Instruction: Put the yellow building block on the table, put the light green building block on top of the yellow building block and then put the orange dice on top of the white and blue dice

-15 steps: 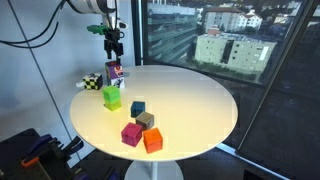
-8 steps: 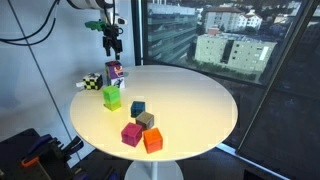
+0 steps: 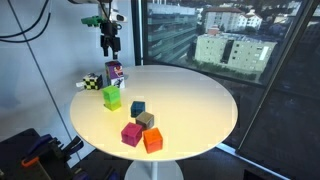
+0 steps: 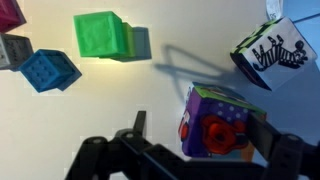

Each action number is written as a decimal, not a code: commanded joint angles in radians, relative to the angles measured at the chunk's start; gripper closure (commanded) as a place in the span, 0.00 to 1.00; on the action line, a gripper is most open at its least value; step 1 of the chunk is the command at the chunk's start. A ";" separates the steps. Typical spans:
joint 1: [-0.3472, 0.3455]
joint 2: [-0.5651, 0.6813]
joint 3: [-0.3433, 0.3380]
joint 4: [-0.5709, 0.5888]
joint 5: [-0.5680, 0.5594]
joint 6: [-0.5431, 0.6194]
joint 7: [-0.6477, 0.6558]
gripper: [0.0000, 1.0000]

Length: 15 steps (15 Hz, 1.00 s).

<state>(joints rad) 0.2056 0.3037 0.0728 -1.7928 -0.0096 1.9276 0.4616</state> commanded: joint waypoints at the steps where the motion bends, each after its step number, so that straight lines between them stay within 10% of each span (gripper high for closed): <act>1: -0.021 -0.084 -0.006 -0.074 -0.002 -0.041 -0.036 0.00; 15: -0.075 -0.364 0.003 -0.281 -0.006 -0.211 -0.126 0.00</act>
<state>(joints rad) 0.1490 0.0291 0.0670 -2.0169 -0.0103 1.7487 0.3541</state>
